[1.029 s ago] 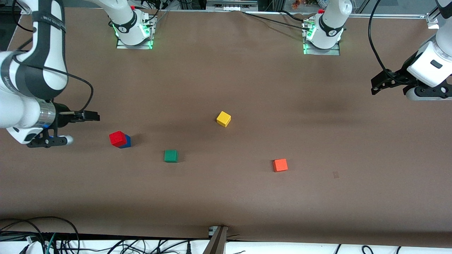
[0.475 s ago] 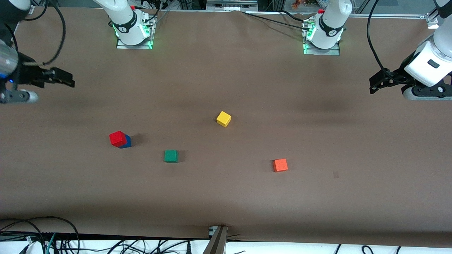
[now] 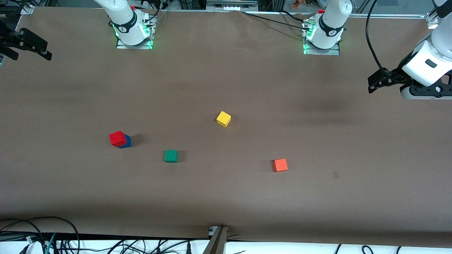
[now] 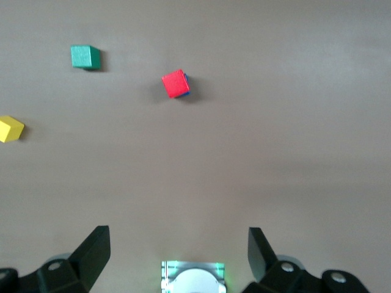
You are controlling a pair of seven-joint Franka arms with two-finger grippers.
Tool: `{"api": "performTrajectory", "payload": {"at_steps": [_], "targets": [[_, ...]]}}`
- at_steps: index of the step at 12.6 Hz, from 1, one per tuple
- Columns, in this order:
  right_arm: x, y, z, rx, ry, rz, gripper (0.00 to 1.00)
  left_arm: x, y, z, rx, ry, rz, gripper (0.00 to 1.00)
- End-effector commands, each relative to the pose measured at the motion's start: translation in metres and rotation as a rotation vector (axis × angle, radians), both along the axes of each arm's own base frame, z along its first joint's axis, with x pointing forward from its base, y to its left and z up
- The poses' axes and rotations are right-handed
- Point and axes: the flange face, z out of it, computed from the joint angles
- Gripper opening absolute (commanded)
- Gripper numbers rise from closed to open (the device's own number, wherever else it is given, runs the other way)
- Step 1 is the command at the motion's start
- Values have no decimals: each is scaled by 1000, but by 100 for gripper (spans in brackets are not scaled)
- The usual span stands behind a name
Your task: Pass red block to right arm, stack on blue
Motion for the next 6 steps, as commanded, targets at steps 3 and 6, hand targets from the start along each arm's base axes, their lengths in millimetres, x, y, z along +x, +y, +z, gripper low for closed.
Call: {"api": "performTrajectory", "payload": {"at_steps": [3, 6], "targets": [[9, 3, -22, -27, 70, -7, 100, 1, -2, 6, 18, 4, -3, 100], [13, -2, -24, -44, 72, -16, 100, 1, -1, 6, 18, 4, -3, 100]]}}
